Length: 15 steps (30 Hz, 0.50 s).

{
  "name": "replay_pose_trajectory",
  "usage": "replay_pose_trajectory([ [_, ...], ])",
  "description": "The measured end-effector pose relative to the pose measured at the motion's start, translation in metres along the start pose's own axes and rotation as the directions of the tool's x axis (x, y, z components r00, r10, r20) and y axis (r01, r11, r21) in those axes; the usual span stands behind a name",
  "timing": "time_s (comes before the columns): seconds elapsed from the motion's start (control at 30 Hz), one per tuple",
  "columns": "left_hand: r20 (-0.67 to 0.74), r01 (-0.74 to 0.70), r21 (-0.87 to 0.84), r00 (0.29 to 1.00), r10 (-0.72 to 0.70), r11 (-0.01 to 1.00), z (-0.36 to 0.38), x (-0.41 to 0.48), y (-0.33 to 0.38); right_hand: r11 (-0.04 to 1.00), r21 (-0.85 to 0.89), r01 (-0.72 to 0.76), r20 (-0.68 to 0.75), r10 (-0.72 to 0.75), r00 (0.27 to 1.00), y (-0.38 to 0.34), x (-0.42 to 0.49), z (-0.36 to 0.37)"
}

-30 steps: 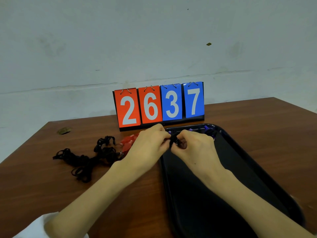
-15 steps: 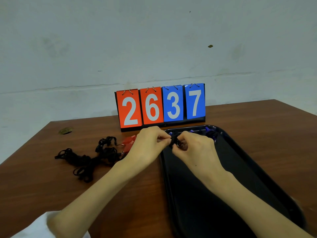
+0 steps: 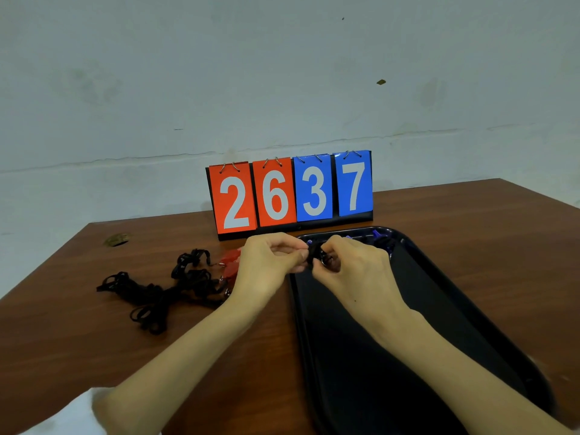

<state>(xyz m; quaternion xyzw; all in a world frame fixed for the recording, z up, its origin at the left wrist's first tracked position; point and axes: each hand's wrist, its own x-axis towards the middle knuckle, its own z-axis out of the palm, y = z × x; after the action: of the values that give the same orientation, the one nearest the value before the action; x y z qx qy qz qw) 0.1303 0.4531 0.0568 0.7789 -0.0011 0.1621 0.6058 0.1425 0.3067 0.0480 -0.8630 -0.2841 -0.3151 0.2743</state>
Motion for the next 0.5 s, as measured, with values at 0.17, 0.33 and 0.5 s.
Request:
replay_pose_trajectory([
  [0.17,-0.002,-0.049,0.02,0.999,0.049,0.999,0.0012,-0.0006,-0.001,1.0,0.012,-0.003,-0.02,0.003,1.0,0.0002,-0.0008,0.0003],
  [0.33,0.053,-0.11,0.15,0.993,0.103,0.983,-0.0001,0.0013,-0.0041,1.0,0.011,-0.015,0.025,0.015,1.0,0.0012,-0.0015,0.0016],
  [0.5,0.084,-0.165,0.348,0.986,0.145,0.923,0.0009,0.0023,-0.0095,0.999,0.021,-0.038,0.09,0.036,0.995,0.0014,-0.0025,0.0045],
])
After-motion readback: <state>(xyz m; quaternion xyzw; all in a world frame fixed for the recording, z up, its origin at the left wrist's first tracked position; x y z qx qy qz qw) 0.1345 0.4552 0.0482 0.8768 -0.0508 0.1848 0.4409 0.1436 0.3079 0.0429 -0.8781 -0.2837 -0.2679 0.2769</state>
